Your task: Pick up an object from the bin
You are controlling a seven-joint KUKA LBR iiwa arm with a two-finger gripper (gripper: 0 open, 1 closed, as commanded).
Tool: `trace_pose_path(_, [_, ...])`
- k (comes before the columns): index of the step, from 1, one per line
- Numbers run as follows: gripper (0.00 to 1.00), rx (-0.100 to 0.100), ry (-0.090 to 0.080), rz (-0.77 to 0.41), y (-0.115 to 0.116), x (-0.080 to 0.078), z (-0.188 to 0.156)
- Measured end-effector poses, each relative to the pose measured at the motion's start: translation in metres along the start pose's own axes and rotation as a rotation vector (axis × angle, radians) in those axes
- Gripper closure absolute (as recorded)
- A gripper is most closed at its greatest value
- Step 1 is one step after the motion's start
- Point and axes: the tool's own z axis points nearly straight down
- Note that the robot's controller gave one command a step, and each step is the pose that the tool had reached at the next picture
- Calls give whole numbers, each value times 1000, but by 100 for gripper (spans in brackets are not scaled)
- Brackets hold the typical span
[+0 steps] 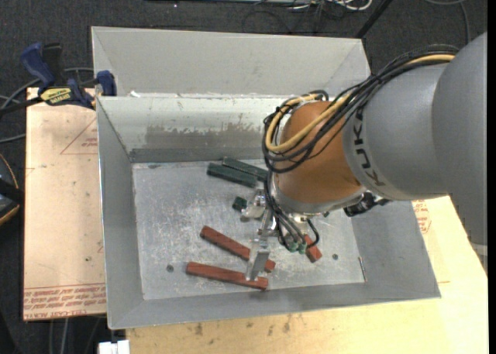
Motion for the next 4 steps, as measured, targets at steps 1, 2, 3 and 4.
trace_pose_path(1, [0, -2, -10, -35, 14, -1, 56])
trace_pose_path(2, [0, -6, -16, 181, 20, 7, 54])
trace_pose_path(3, [100, -3, -13, 19, 32, 1, 54])
trace_pose_path(4, [100, -3, -12, 20, 32, 1, 54])
